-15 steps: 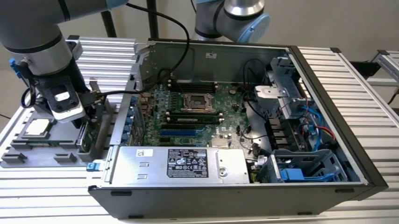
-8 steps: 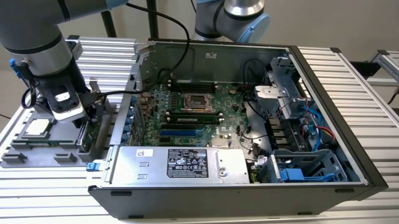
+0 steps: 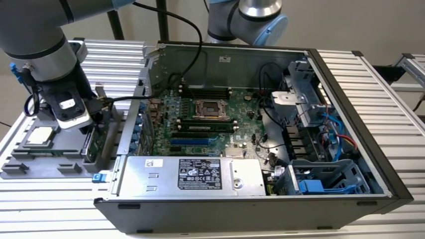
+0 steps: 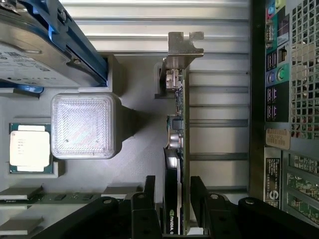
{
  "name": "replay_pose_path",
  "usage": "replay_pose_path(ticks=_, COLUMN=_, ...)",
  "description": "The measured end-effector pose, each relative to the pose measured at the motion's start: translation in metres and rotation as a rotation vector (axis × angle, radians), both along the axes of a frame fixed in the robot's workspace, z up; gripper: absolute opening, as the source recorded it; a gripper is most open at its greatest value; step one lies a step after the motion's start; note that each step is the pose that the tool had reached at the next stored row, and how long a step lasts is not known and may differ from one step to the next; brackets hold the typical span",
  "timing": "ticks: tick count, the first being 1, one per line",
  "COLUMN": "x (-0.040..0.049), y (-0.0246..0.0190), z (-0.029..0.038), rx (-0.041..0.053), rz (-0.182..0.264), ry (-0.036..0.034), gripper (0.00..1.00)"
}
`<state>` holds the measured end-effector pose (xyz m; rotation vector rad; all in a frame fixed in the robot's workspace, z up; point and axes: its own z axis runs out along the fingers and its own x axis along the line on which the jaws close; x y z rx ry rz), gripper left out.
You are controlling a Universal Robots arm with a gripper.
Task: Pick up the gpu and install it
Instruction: 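Pick up the gpu and move the gpu toward the slot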
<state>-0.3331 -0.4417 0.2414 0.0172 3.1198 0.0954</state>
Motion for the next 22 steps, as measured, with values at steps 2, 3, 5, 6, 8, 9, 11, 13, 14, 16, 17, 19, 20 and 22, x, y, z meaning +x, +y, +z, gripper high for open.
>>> replay_pose_path(ticks=2, x=0.0, y=0.0, z=0.0, rx=0.0021, rz=0.0, ry=0.0, gripper=0.0)
replay_pose_path(ticks=3, x=0.0, y=0.0, z=0.0, rx=0.0032, rz=0.0, ry=0.0, gripper=0.0)
replay_pose_path(ticks=5, x=0.0, y=0.0, z=0.0, rx=0.0052, rz=0.0, ry=0.0, gripper=0.0)
replay_pose_path(ticks=6, x=0.0, y=0.0, z=0.0, rx=0.0063, rz=0.0, ry=0.0, gripper=0.0)
replay_pose_path(ticks=8, x=0.0, y=0.0, z=0.0, rx=0.0084, rz=0.0, ry=0.0, gripper=0.0)
replay_pose_path(ticks=9, x=0.0, y=0.0, z=0.0, rx=0.0094, rz=0.0, ry=0.0, gripper=0.0)
replay_pose_path(ticks=11, x=0.0, y=0.0, z=0.0, rx=0.0113, rz=0.0, ry=0.0, gripper=0.0)
replay_pose_path(ticks=13, x=0.0, y=0.0, z=0.0, rx=0.0135, rz=0.0, ry=0.0, gripper=0.0)
replay_pose_path(ticks=14, x=0.0, y=0.0, z=0.0, rx=0.0146, rz=0.0, ry=0.0, gripper=0.0)
replay_pose_path(ticks=16, x=0.0, y=0.0, z=0.0, rx=0.0167, rz=0.0, ry=-0.0001, gripper=0.0)
replay_pose_path(ticks=17, x=0.0, y=0.0, z=0.0, rx=0.0177, rz=0.0, ry=0.0, gripper=0.0)
replay_pose_path(ticks=19, x=0.0, y=0.0, z=0.0, rx=0.0198, rz=0.0, ry=0.0, gripper=0.0)
replay_pose_path(ticks=20, x=0.0, y=0.0, z=0.0, rx=0.0208, rz=0.0, ry=0.0, gripper=0.0)
replay_pose_path(ticks=22, x=0.0, y=0.0, z=0.0, rx=0.0226, rz=0.0, ry=0.0, gripper=0.0)
